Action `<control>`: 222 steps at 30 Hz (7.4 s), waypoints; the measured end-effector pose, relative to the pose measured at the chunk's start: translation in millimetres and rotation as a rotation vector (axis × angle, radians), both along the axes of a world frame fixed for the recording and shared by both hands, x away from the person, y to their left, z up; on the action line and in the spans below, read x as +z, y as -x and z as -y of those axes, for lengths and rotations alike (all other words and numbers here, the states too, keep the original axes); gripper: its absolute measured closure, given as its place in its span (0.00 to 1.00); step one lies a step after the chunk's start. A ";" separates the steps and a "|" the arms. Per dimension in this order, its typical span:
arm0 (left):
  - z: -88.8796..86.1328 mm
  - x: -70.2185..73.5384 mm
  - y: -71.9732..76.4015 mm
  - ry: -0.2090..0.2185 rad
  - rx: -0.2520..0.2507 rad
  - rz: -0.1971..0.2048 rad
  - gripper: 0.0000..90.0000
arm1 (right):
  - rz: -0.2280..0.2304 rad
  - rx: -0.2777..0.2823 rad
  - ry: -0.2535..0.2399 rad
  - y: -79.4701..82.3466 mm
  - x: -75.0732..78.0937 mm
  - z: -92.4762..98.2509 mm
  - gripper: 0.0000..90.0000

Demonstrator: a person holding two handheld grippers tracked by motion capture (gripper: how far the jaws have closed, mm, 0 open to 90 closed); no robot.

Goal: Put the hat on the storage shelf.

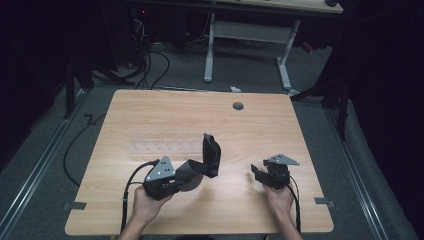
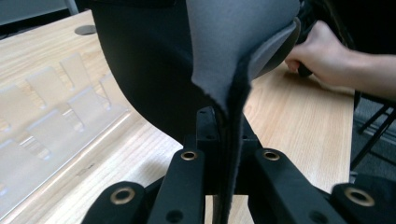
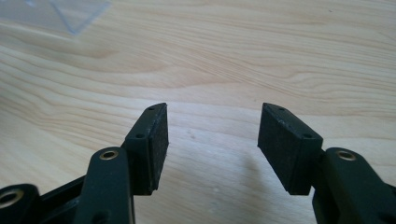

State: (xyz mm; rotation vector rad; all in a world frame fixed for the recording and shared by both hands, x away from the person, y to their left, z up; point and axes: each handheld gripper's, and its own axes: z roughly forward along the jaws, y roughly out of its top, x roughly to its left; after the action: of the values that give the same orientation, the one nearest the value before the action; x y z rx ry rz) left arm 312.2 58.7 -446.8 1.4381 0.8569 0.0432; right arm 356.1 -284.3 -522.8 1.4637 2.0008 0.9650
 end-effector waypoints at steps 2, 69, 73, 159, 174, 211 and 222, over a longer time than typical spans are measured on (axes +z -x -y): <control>-2.2 2.1 -2.5 0.004 0.017 0.002 0.96 | -0.005 -0.013 0.023 -1.7 -2.5 0.4 0.47; -68.2 34.7 -55.1 0.135 0.281 -0.001 0.96 | -0.048 -0.015 0.064 -3.5 -8.0 3.1 0.42; -74.6 38.7 -60.7 0.130 0.305 0.009 0.96 | -0.047 -0.014 0.065 -3.5 -8.0 3.2 0.41; -131.3 -14.1 -123.3 0.003 0.653 0.082 0.96 | -0.046 -0.009 0.065 -2.9 -8.1 2.6 0.41; -133.4 -26.2 -117.0 0.018 0.647 0.012 0.94 | -0.046 -0.007 0.065 -2.8 -8.1 2.6 0.41; -133.6 -53.5 -51.8 0.018 0.652 -0.140 0.44 | -0.049 -0.001 0.066 -2.7 -8.1 2.4 0.39; -84.7 -67.8 -43.6 -0.057 0.532 -0.141 0.43 | -0.048 0.001 0.067 -2.6 -8.1 2.4 0.39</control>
State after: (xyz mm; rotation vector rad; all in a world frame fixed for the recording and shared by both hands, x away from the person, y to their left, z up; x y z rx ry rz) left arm 355.8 143.4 -514.6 1.2401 1.3457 0.3733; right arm 358.8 -286.7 -530.9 1.4627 2.0482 0.8625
